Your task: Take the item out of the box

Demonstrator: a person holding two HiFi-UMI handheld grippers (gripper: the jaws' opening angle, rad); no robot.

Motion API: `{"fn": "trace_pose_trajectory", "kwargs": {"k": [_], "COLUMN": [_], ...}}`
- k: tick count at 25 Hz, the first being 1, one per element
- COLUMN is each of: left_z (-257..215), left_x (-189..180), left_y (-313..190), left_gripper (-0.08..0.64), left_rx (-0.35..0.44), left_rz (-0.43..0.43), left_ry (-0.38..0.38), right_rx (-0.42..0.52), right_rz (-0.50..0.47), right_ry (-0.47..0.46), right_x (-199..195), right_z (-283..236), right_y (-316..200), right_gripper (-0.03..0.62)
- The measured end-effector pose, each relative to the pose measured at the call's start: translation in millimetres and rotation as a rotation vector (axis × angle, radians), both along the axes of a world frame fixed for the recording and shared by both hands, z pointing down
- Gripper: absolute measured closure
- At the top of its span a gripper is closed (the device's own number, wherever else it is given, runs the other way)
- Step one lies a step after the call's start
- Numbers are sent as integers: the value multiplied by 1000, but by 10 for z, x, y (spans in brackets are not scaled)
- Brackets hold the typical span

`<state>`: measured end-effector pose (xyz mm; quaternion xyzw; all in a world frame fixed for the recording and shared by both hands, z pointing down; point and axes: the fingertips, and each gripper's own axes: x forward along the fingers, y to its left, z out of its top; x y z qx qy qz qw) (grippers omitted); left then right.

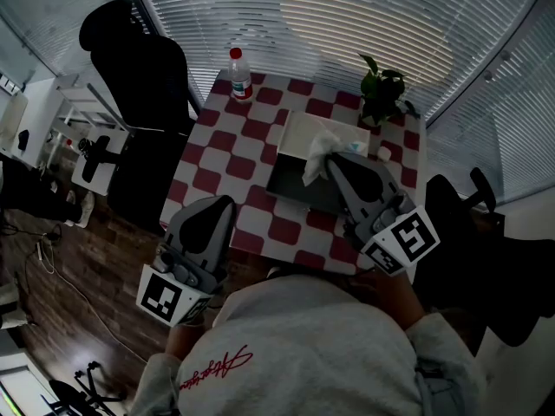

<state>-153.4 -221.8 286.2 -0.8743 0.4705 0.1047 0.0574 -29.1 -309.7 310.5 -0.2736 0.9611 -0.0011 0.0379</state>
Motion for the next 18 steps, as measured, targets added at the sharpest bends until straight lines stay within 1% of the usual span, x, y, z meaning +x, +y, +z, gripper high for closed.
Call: {"fn": "trace_pose_trajectory", "kwargs": {"k": [6,18], "left_z": [5,-29], "left_x": [26,78], "left_y": [5,-5], "left_gripper": [542,543], "left_rx": [-2,6], "left_rz": [9,22], "left_ry": [-9,-13], "right_rx": [19,18], "right_rz": [-5,0], "right_ry": [-19,-47], "right_x": [48,158], "right_z": [-133,-200], "right_y": [95,194], "right_gripper": [577,577]}}
